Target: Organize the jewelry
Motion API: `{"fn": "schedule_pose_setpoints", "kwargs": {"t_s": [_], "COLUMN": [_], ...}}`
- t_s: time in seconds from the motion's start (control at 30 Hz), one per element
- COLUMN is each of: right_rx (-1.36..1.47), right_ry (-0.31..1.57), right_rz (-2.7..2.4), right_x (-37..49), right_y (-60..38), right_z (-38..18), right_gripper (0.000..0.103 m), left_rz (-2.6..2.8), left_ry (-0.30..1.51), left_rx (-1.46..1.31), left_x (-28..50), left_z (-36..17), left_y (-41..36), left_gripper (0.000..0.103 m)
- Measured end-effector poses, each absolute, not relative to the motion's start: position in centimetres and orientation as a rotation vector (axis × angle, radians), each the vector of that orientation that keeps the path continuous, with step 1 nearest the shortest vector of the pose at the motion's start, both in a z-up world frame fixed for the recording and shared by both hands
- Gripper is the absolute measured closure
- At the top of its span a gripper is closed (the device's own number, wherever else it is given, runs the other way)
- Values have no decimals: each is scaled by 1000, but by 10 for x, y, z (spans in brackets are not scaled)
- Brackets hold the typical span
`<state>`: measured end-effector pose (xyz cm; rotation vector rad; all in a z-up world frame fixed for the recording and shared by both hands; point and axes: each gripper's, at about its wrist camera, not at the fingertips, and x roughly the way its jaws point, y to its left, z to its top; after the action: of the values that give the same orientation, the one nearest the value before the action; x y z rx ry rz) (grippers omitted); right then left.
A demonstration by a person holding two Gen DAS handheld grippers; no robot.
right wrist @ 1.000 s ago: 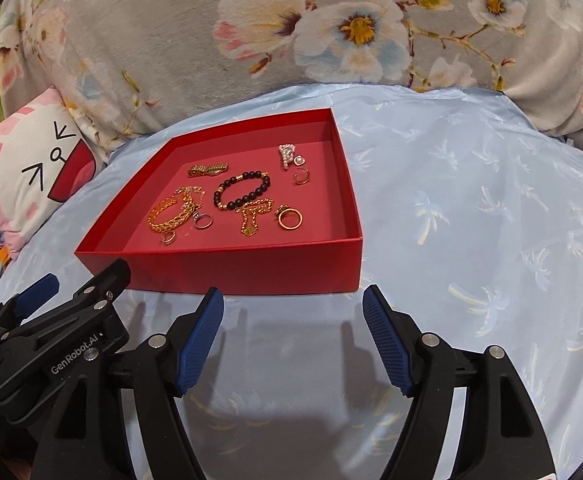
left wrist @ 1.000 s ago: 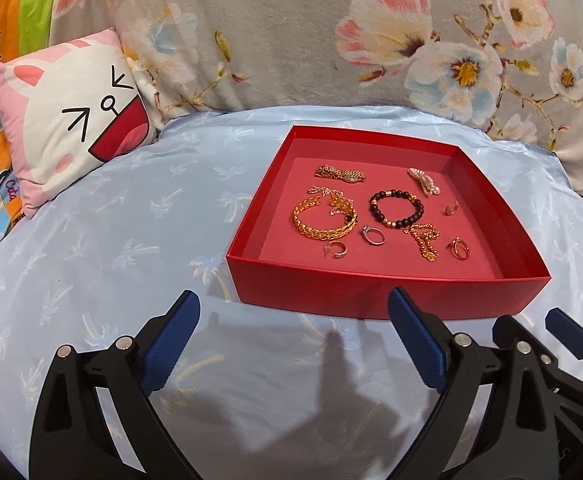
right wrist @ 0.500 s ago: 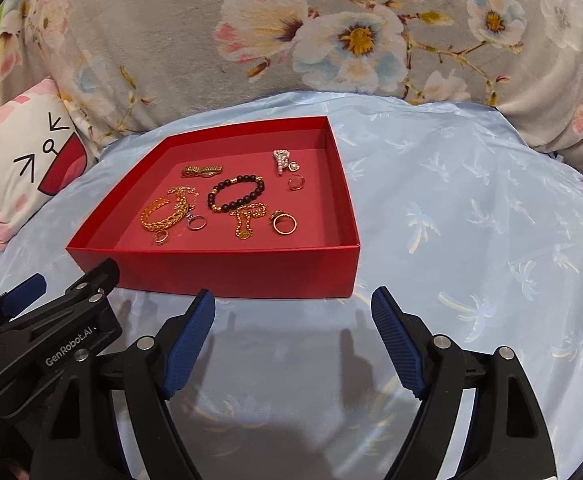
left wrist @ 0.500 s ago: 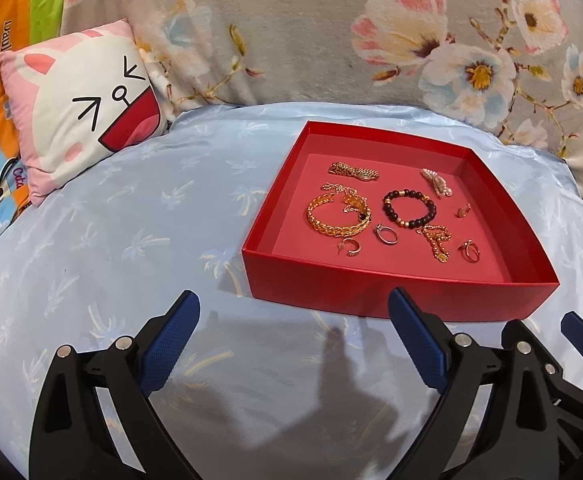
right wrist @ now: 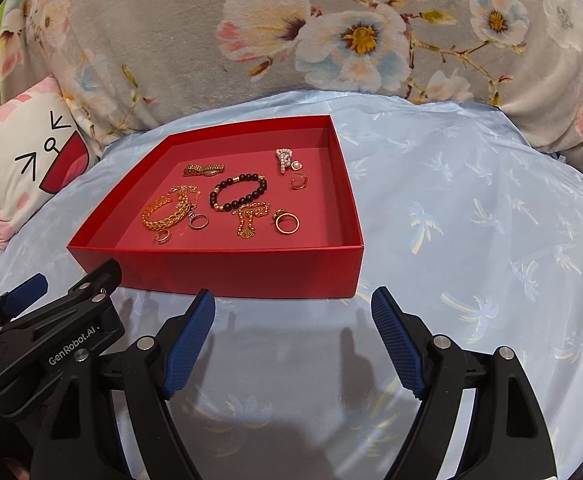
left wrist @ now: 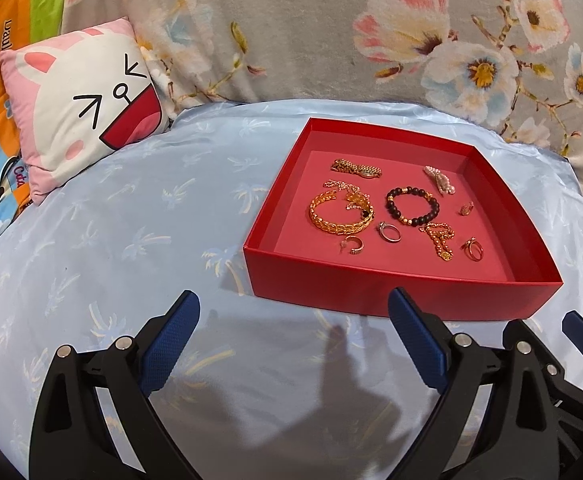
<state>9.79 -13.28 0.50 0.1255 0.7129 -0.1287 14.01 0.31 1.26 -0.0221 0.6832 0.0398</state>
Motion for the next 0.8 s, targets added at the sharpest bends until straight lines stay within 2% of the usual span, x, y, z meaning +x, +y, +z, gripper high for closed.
{"fn": "schedule_pose_setpoints", "kwargs": {"t_s": [0.8], "right_rx": [114], "right_ry": [697], "right_rz": [-131], "right_x": [97], "right_y": [-132], "right_z": [6], "right_gripper": [24], "left_rz": [43], "left_ry": [689], "left_rx": [-21], "left_x": [139], "left_z": [9], "left_y": [6], "left_gripper": [10]}}
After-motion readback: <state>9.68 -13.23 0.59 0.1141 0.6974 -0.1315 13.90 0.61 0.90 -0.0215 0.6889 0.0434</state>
